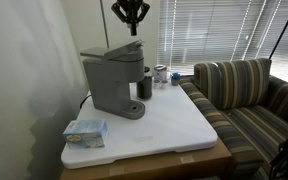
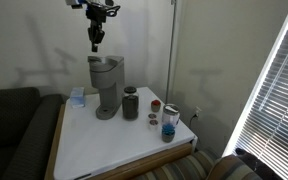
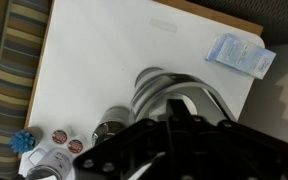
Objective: Close the coffeemaker
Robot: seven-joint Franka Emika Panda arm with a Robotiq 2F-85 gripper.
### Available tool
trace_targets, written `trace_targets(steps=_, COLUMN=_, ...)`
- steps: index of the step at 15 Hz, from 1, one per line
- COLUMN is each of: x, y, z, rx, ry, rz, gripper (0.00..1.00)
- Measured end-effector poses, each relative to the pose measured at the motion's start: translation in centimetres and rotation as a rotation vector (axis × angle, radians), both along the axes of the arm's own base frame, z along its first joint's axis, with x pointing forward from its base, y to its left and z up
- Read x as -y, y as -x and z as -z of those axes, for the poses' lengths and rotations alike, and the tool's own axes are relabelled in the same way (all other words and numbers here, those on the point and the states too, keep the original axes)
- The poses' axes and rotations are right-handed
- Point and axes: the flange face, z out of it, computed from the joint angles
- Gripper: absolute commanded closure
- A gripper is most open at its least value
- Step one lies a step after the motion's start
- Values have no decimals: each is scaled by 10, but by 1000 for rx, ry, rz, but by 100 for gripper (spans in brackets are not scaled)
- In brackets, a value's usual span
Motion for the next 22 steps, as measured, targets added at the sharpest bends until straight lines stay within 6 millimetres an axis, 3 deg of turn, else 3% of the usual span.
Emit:
trace_targets(steps=3, x=0, y=5, z=-13, rx=-7, ry=15, rz=50, gripper=100)
trace_targets(steps=7, x=0, y=7, z=-13, rx=-26, ry=28, rz=93, gripper=100)
trace_targets(steps=17, x=2, y=11, z=27, rx=-142, ry=59, rz=100, gripper=100)
trace_targets(steps=22, x=2, y=12, z=35, rx=-160, ry=61, rz=99, gripper=100)
